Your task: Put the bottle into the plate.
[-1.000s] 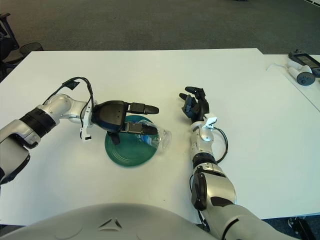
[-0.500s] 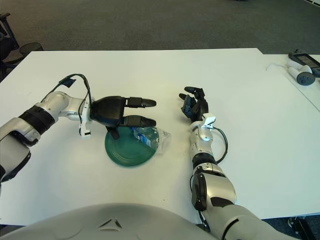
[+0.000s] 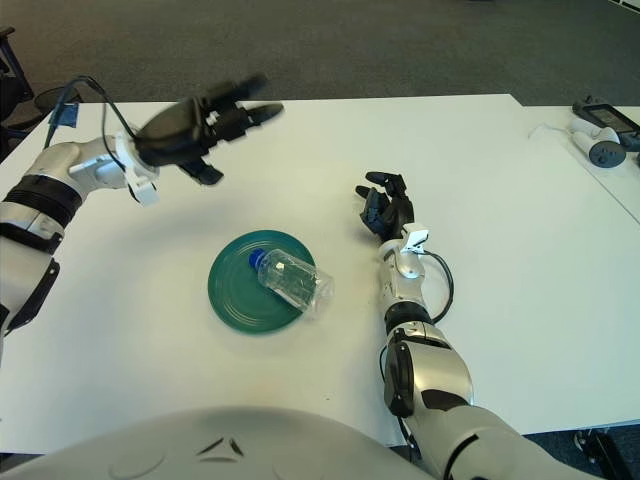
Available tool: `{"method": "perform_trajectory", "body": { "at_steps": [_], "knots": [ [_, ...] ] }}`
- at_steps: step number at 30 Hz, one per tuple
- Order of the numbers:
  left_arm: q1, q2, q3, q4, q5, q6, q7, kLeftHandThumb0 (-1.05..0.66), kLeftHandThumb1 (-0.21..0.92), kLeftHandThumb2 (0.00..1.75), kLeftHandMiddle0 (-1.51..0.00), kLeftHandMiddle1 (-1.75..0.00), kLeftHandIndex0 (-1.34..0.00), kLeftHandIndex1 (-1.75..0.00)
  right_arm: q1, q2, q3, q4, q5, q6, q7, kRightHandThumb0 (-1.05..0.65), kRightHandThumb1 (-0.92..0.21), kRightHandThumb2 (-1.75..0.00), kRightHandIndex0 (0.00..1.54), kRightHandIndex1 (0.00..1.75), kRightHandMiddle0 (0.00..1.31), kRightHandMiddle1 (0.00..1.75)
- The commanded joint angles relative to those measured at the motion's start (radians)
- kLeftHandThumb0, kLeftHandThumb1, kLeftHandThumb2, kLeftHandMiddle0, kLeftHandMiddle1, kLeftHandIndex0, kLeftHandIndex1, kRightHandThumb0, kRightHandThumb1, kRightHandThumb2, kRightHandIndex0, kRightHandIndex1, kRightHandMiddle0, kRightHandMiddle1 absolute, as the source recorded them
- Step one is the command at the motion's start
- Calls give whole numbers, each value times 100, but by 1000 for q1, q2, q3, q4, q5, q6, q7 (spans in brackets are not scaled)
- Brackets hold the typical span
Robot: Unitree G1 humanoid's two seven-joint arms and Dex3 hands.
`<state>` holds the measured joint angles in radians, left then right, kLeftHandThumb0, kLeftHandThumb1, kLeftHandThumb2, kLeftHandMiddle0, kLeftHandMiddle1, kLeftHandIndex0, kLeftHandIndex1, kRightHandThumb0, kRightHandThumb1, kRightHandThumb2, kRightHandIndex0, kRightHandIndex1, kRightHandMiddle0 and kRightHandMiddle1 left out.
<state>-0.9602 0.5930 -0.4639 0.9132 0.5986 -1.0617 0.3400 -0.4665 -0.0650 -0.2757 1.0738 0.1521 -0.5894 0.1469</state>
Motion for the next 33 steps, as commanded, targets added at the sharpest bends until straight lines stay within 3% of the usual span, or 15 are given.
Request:
{"method": "perform_trajectory", "body": {
  "at_steps": [1, 6, 10, 15, 19, 26, 33],
  "knots": [
    [92, -39, 131, 85, -261, -28, -121, -87, 92, 104, -3, -1, 0, -26, 134, 28, -1, 149, 2, 180, -20, -55, -82, -85, 27, 87, 8, 133],
    [131, -41, 206, 69, -404, -40, -202, -80, 92, 109, -5, -2, 0, -31, 132, 28, -1, 153, -1, 179, -17, -55, -83, -85, 27, 87, 8, 133],
    [180, -43, 281, 37, -485, 50, -244, -84, 92, 116, -8, -3, 0, -39, 134, 28, -1, 153, -2, 177, -15, -55, -83, -84, 28, 88, 7, 133],
    [210, -75, 355, 23, -510, 175, -219, -90, 92, 121, -11, -4, 0, -44, 132, 29, 0, 153, -3, 179, -15, -55, -83, -85, 27, 88, 6, 133],
    [250, -107, 405, 25, -546, 230, -216, -93, 92, 122, -13, -5, 0, -48, 131, 30, 0, 152, -5, 179, -16, -54, -82, -85, 27, 87, 6, 133],
    [370, -174, 490, 61, -609, 276, -210, -93, 92, 117, -16, -6, 0, -57, 129, 31, -2, 149, -1, 187, -17, -54, -80, -87, 27, 87, 5, 133],
    [446, -231, 523, 57, -619, 315, -219, -89, 92, 113, -20, -8, 0, -72, 135, 32, -4, 141, -1, 180, -30, -53, -76, -91, 27, 90, 5, 134]
  ]
}}
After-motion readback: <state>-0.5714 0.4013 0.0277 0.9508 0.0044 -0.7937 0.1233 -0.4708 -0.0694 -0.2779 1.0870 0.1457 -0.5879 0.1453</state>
